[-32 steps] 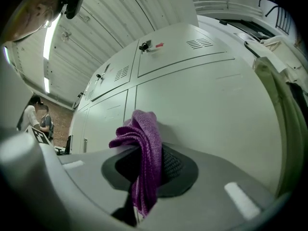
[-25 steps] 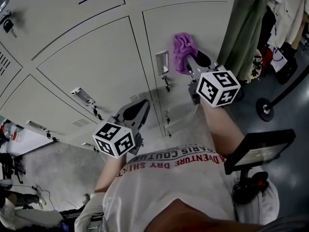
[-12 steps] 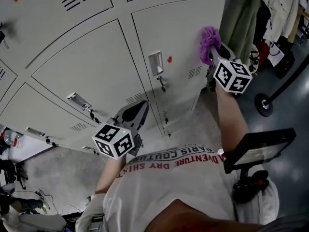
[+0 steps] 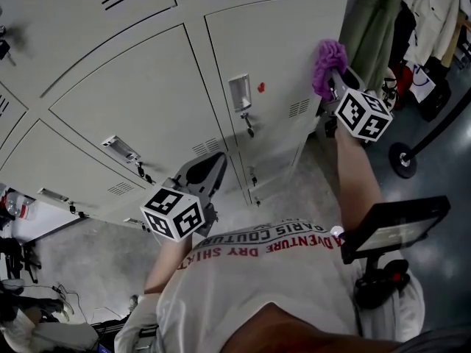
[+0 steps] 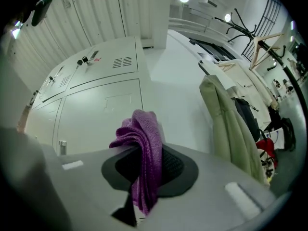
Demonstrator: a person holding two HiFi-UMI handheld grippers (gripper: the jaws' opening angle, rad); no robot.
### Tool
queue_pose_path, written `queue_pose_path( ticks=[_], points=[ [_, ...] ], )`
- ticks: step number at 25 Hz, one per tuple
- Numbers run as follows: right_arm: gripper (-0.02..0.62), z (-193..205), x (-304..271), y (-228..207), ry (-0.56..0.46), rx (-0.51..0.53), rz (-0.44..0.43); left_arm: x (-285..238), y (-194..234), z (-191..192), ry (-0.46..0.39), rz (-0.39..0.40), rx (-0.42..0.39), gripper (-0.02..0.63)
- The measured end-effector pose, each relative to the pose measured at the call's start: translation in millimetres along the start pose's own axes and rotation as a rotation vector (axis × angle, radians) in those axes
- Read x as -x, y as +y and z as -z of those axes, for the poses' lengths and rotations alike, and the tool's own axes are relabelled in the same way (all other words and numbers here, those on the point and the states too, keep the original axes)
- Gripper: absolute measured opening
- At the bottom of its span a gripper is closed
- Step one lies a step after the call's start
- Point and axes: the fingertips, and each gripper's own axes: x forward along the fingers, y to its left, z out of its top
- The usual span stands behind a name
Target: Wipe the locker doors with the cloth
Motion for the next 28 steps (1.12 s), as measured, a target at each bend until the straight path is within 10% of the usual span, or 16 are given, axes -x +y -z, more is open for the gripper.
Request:
queue_pose_path(
  ticks=[12, 28],
  points=[
    [0.054, 10.0, 38.6, 134.7, -0.031, 0.077, -0.338, 9.4, -2.9, 0.8, -0.013, -0.02, 0.002, 0.0],
    [0.054, 128.7, 29.7, 183.4, 0.15, 0.094, -0.423, 17.1, -1.7, 10.2, -0.004, -0.029, 0.03, -0.001]
  ],
)
